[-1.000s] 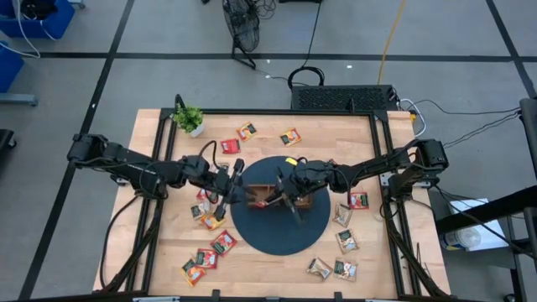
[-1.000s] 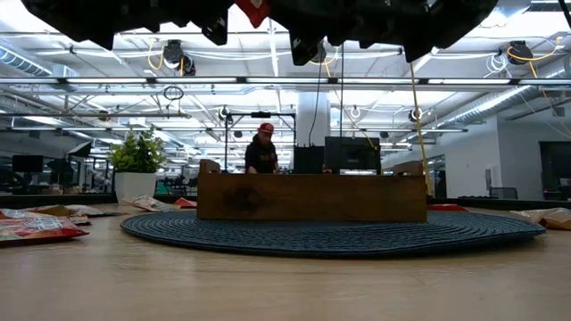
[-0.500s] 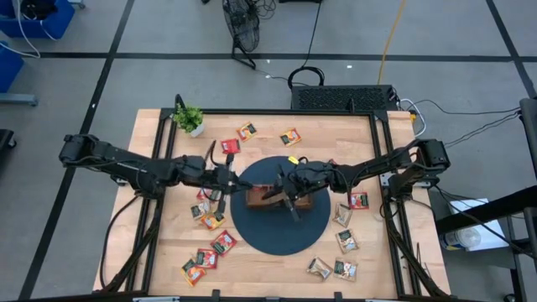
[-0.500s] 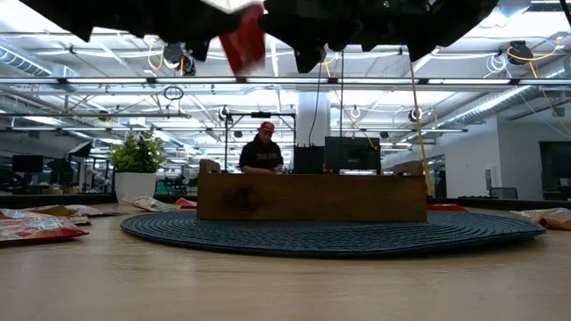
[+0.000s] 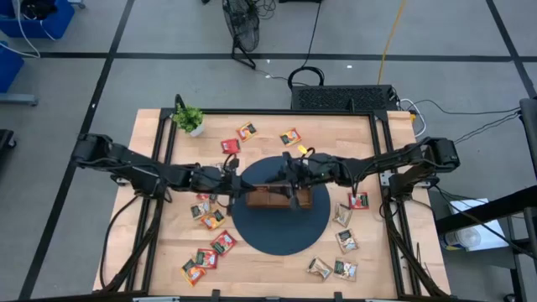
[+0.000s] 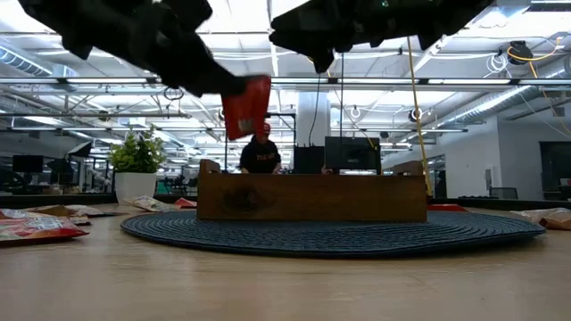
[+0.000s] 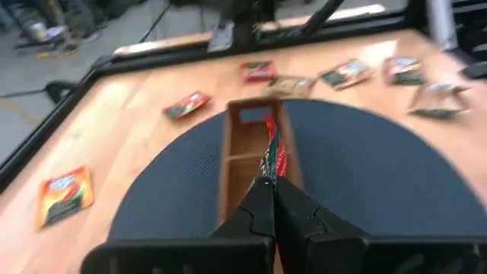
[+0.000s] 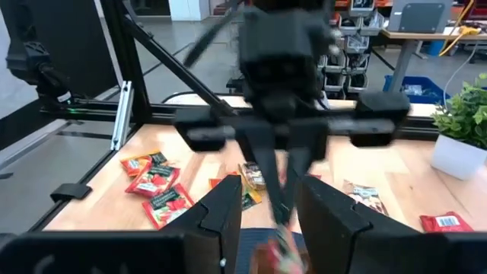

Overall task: Pick & Place Tea
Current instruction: Put the red tea bag into the left section of the wooden organizer

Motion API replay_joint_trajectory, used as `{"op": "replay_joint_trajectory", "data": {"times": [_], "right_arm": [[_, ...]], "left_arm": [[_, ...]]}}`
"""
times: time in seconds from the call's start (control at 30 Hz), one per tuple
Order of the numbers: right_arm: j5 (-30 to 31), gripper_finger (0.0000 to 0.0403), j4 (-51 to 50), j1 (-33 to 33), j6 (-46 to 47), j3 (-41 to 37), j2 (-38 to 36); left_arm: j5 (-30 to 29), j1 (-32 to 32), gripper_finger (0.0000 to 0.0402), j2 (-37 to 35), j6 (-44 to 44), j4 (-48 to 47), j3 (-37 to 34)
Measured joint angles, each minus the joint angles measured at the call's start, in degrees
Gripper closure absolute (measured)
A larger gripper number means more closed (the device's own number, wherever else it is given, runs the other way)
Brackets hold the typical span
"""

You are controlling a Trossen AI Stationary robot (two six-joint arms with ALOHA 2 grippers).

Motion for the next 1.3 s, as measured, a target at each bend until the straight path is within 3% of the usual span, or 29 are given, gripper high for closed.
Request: {"op": "replay_joint_trajectory", "data": {"times": [0.53, 0.8, 1.3], "right_arm": [[0.0, 0.0292, -0.26, 0.0, 0.01, 0.0, 0.02], [-0.02, 0.0292, -0.72, 0.02, 0.02, 0.0, 0.02], [-0.04, 0.0292, -0.7, 0.02, 0.02, -0.02, 0.04]], "left_arm": [[-0.22, 1.66, 0.0401, 9.61, -3.99, 2.86, 0.0], [-4.65, 1.66, 0.0401, 9.91, -4.44, 0.57, 0.0], [-4.98, 3.47, 0.0401, 9.91, -6.68, -1.31, 0.0]]}}
